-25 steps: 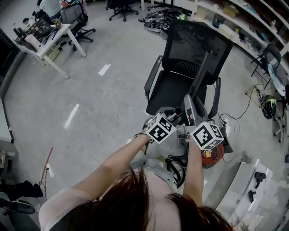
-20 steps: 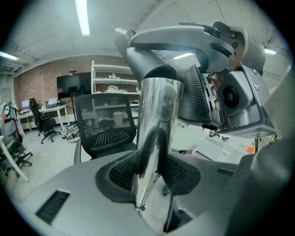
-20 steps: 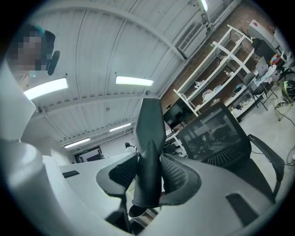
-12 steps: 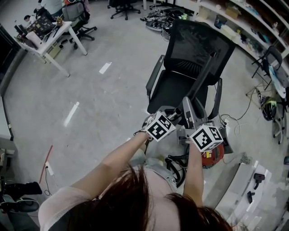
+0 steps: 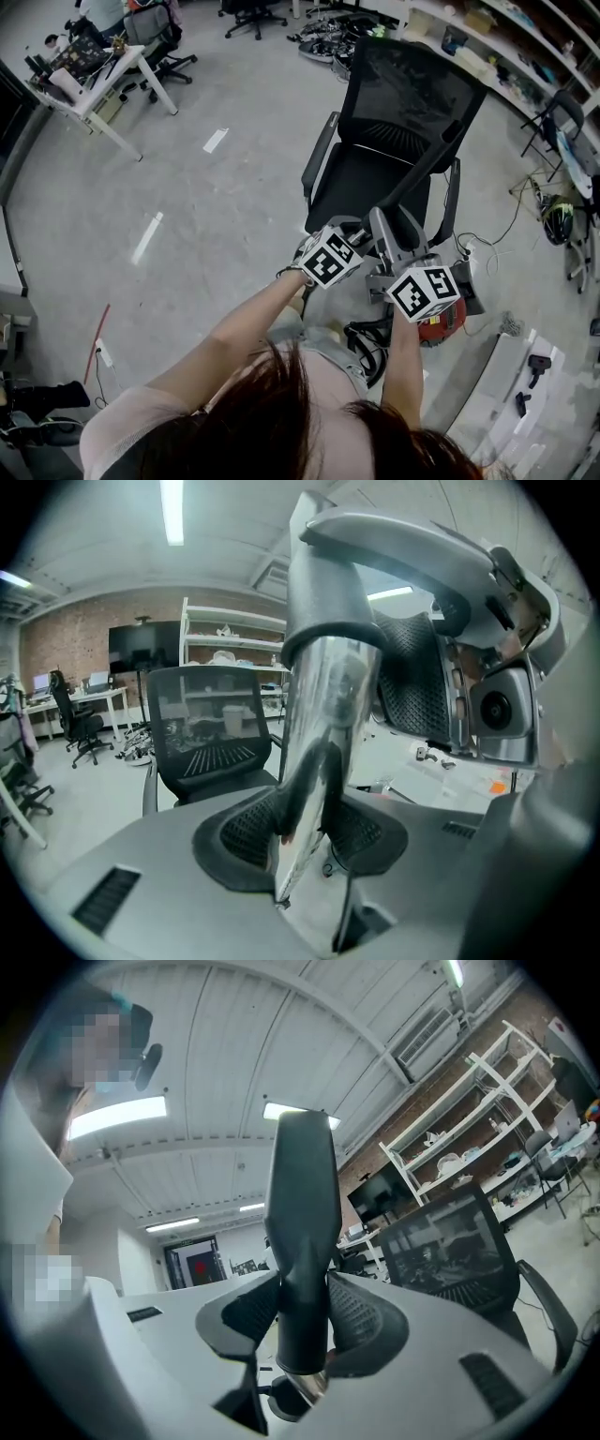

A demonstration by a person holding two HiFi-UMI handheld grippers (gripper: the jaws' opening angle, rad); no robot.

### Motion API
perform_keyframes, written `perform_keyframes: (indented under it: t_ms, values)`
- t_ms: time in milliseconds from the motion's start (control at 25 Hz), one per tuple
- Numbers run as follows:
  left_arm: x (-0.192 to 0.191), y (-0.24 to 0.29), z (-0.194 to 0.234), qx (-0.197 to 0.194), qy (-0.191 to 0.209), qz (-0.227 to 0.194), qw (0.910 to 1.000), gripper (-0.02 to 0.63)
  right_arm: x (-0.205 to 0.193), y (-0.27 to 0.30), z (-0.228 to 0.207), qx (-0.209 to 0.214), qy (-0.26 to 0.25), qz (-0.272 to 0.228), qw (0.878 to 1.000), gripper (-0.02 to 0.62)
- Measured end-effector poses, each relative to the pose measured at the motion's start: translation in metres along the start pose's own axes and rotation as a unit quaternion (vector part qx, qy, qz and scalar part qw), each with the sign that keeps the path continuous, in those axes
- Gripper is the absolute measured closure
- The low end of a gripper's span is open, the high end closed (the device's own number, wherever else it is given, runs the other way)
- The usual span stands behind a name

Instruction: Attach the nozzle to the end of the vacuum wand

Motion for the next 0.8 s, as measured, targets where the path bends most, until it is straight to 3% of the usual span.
perform_keyframes:
  t_ms: [440,800]
  values:
    - [-0.001,0.001,0.006,-0.007,-0.006,-0.004,1.0,0.448,0.001,0.004,0.021,-0.012,-0.129,0.039,0.991,0.423]
    - [-0.001,0.003,0.007,0.006,-0.009,-0.013,0.9999,0.448,-0.002,0.006,0.03,-0.083,-0.136,0.031,0.987,0.425]
Point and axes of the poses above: the fingertips, and each gripper's own axes: y forward along the fingers, z to its left, x out of its top, the point moved 10 cm from there along -y, backward along the fingers, and after that the axes turned 8 degrees about -z, right-handed, at the moved point
